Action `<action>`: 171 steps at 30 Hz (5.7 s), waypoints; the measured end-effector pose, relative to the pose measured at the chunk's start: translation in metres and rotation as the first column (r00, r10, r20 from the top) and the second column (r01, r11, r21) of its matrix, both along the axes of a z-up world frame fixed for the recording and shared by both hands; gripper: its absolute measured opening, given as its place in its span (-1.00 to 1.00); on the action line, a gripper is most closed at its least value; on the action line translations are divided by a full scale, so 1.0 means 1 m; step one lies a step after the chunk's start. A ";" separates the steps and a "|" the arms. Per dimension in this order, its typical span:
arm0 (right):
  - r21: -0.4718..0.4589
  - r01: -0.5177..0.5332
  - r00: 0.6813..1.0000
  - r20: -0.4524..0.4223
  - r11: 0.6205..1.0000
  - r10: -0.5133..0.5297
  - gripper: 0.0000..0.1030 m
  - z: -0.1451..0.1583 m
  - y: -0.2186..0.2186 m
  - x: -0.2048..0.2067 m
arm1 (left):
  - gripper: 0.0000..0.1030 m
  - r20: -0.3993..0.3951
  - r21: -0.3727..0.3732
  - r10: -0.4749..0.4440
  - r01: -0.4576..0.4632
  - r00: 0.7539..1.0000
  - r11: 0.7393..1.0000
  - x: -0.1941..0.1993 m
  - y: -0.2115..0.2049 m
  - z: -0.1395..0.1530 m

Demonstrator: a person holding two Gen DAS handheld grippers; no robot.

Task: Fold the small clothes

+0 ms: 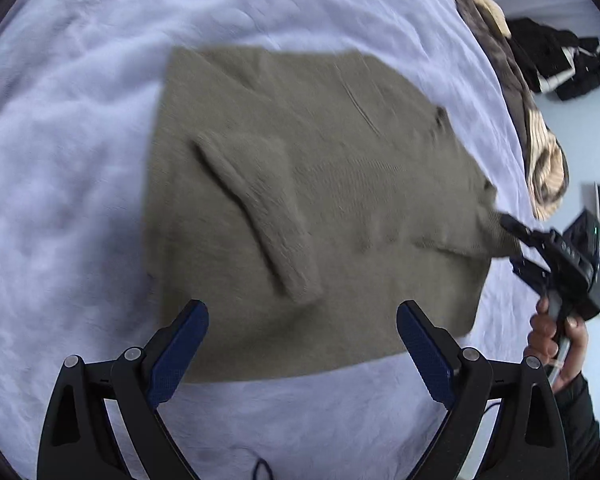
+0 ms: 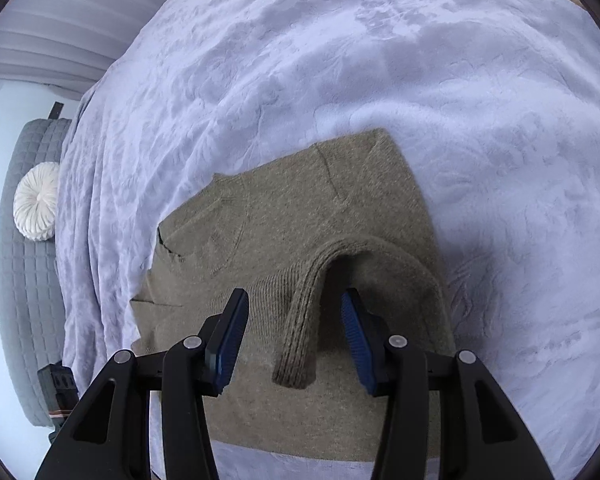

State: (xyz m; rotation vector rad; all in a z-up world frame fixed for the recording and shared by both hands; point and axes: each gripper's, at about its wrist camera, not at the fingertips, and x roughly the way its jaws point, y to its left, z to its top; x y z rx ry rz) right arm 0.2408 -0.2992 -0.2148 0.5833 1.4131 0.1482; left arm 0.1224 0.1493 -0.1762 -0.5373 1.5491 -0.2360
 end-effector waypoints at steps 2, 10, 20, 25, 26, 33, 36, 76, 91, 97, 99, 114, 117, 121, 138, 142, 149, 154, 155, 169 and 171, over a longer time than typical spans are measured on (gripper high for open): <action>-0.047 -0.043 0.999 -0.015 0.998 0.042 0.01 -0.004 0.012 0.001 | 0.85 -0.015 -0.003 -0.013 0.013 1.000 1.000 0.009 -0.017 -0.007; -0.037 -0.069 0.998 0.001 0.997 0.069 -0.80 -0.003 0.020 0.007 | -0.82 -0.063 -0.082 0.113 -0.118 0.992 0.990 0.059 -0.014 -0.022; -0.055 -0.046 0.998 0.050 0.997 0.049 -0.44 -0.003 0.019 0.038 | 0.09 0.015 -0.044 0.244 -0.243 0.970 0.969 0.100 0.012 0.003; -0.176 -0.011 0.992 0.124 0.984 0.033 0.17 0.008 0.011 0.026 | 0.98 0.106 0.046 0.248 -0.254 0.963 0.966 0.090 0.021 0.020; -0.227 -0.030 0.988 0.139 0.974 0.063 0.17 0.011 0.012 0.023 | 0.98 0.115 0.056 0.231 -0.239 0.966 0.970 0.087 0.023 0.020; -0.536 -0.229 0.904 0.193 0.812 0.382 0.17 0.023 0.057 0.005 | 0.98 0.160 0.322 -0.153 0.095 0.975 0.942 0.082 -0.038 0.016; -0.590 -0.206 0.890 0.218 0.781 0.399 0.17 0.028 0.069 0.004 | 0.98 0.170 0.380 -0.243 0.164 0.955 0.910 0.083 -0.059 0.016; -0.539 -0.337 0.908 0.030 0.772 0.418 0.28 -0.011 0.062 -0.078 | 0.98 0.001 0.550 -0.246 0.205 0.969 0.809 -0.006 -0.063 -0.029; -0.586 -0.356 0.917 -0.071 0.728 0.392 0.30 0.021 0.045 -0.179 | 0.98 0.070 0.364 -0.030 0.002 0.997 0.931 -0.111 -0.005 0.015; -0.554 -0.306 0.903 0.088 0.775 0.420 0.30 0.108 0.085 -0.154 | 0.98 0.234 0.452 -0.077 -0.038 0.969 0.891 -0.104 0.002 0.081; -0.558 -0.312 0.878 0.140 0.769 0.458 0.30 0.144 0.105 -0.143 | 0.98 0.308 0.494 -0.128 -0.044 0.943 0.868 -0.076 0.003 0.107; -0.575 -0.263 0.883 0.180 0.775 0.433 0.41 0.198 0.169 -0.110 | 0.98 0.398 0.373 -0.116 -0.045 0.910 0.927 -0.061 0.043 0.159; -0.558 -0.263 0.901 0.148 0.787 0.407 0.41 0.189 0.175 -0.100 | 0.98 0.317 0.144 -0.023 -0.024 0.948 0.989 -0.059 0.065 0.113; -0.571 -0.287 0.894 0.129 0.769 0.429 0.41 0.181 0.193 -0.074 | 0.98 0.197 -0.089 0.128 -0.112 0.972 0.990 -0.045 0.099 0.039; -0.535 -0.380 0.900 -0.023 0.755 0.436 0.41 0.099 0.229 -0.062 | -0.08 0.076 -0.178 0.036 -0.022 0.996 0.984 -0.007 0.022 -0.084; -0.498 -0.395 0.901 -0.044 0.772 0.432 0.41 0.080 0.246 -0.031 | -0.48 0.084 -0.244 0.093 -0.070 0.992 0.967 -0.012 0.028 -0.080; -0.388 -0.469 0.880 -0.124 0.794 0.459 0.41 0.009 0.323 0.028 | -0.50 0.117 -0.280 0.104 -0.068 0.988 0.957 -0.013 0.024 -0.079; -0.376 -0.518 0.854 -0.171 0.768 0.492 0.41 -0.032 0.373 0.047 | -0.51 0.173 -0.247 0.075 -0.030 0.982 0.968 -0.014 0.016 -0.076; -0.377 -0.530 0.847 -0.192 0.759 0.496 0.41 -0.041 0.381 0.049 | -0.51 0.182 -0.242 0.070 -0.024 0.981 0.970 -0.014 0.014 -0.075; -0.318 -0.540 0.841 -0.167 0.779 0.515 -0.60 -0.042 0.363 0.049 | 0.88 0.261 -0.166 0.109 -0.066 0.959 0.984 -0.030 0.027 -0.040; -0.269 -0.513 0.857 -0.117 0.815 0.501 -0.60 -0.030 0.348 0.047 | 0.88 0.251 -0.196 0.134 -0.086 0.959 0.977 -0.033 0.038 -0.040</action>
